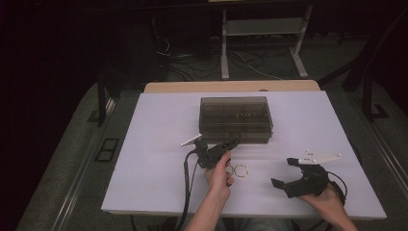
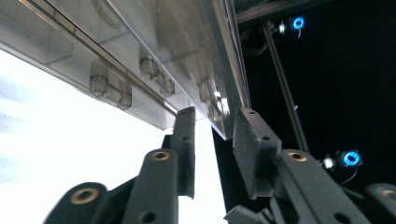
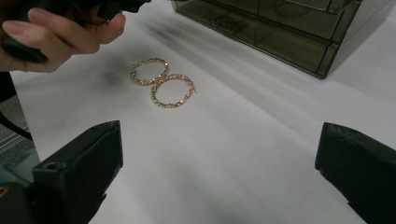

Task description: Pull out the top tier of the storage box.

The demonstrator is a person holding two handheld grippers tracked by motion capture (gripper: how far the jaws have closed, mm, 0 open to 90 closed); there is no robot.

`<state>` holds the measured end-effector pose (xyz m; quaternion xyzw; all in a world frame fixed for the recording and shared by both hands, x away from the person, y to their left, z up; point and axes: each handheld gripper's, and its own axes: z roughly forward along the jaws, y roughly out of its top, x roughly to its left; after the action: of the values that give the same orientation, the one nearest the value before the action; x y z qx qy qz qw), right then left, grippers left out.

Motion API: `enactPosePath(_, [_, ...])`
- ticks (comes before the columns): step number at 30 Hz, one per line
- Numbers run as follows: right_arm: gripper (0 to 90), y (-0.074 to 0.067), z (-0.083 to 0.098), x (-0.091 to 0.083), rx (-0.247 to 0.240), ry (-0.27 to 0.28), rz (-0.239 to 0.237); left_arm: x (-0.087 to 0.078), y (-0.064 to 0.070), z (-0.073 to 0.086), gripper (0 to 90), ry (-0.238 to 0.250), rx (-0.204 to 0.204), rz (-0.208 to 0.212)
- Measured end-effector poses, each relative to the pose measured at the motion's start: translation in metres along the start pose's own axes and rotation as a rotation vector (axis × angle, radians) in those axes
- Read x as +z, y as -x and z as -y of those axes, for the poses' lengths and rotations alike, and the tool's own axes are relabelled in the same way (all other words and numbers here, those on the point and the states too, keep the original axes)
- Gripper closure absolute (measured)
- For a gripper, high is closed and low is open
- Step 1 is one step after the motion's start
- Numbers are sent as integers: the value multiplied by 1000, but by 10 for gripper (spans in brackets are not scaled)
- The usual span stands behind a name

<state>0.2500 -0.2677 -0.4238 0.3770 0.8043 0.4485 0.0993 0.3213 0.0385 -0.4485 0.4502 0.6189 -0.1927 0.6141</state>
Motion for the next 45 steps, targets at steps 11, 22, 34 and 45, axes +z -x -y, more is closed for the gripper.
enactPosePath(11, [3,1,0,-2,4,7,5,-9,15,3,465,-37,154,8])
enactPosePath(22, [3,3,1,-4,11,12,13,-13,43,-7,211,-127,382,-20])
enactPosePath(34, [3,2,1,-4,14,9,11,-5,80,-24,35,-275,657,-87])
enactPosePath(45, [3,3,1,-5,14,16,12,9,110,-42,37,-437,898,-124])
